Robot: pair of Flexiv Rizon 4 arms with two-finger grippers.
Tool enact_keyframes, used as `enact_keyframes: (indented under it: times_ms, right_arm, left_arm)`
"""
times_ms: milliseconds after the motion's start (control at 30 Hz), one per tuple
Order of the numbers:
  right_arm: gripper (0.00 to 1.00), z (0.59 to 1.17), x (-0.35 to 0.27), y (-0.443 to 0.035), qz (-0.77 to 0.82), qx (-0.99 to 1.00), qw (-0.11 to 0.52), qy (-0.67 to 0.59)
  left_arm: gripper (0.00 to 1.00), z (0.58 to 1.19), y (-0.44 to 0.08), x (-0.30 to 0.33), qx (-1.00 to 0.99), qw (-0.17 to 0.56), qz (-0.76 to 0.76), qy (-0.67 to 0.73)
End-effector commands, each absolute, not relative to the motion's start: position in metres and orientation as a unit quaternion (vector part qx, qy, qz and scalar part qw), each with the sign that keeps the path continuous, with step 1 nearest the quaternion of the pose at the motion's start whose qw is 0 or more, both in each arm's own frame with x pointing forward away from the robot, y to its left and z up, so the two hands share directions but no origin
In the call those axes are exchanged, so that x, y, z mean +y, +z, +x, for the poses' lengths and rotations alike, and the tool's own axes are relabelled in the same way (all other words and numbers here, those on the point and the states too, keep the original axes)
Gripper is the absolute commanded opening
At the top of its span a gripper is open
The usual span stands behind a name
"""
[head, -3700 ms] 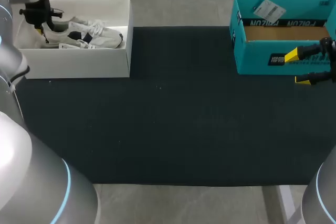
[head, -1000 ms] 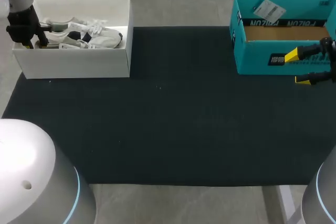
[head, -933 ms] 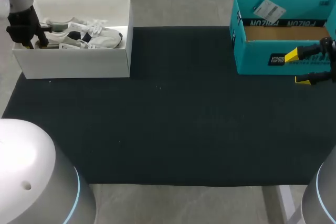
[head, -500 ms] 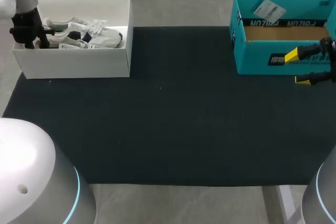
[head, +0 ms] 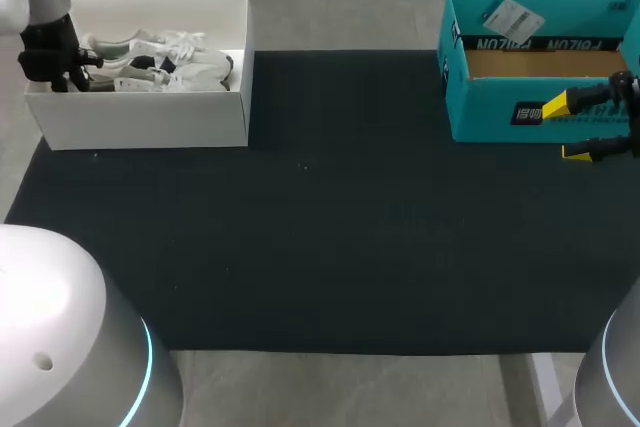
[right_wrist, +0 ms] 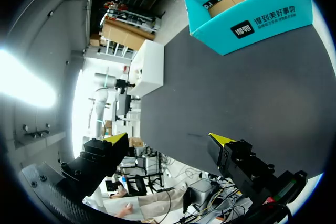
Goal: Take the shoe out of the shoebox, open the shoe tongue, remove and reinsert the insole, then place the shoe into the shoebox
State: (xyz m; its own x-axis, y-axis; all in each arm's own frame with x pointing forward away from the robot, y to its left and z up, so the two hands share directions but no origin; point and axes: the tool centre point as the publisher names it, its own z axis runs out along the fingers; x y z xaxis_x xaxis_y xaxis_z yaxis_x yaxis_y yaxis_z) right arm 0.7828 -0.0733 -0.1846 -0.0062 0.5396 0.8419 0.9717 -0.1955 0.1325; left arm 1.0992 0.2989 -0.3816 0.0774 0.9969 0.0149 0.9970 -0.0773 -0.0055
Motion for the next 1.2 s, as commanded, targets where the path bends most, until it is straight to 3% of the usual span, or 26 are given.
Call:
enact_keyframes:
  times_ms: [33, 600, 1200]
  right_arm:
    - [1.0, 0.782, -0.073, -0.185, -0.655, -0.577, 0.262, -0.411]
    - [1.0, 0.782, -0.073, -0.185, -0.655, -0.577, 0.262, -0.411]
    - [1.0, 0.782, -0.073, -0.185, -0.655, -0.577, 0.262, -0.411]
  left_arm:
    - [0.0, 1.097, -0.369, 0.294, -0.67, 0.002, -0.743, -0.003]
    - [0.0, 1.098, -0.302, 0.289, -0.607, -0.021, -0.794, 0.013]
    - [0.0, 1.107, -0.181, 0.293, -0.591, -0.006, -0.806, 0.013]
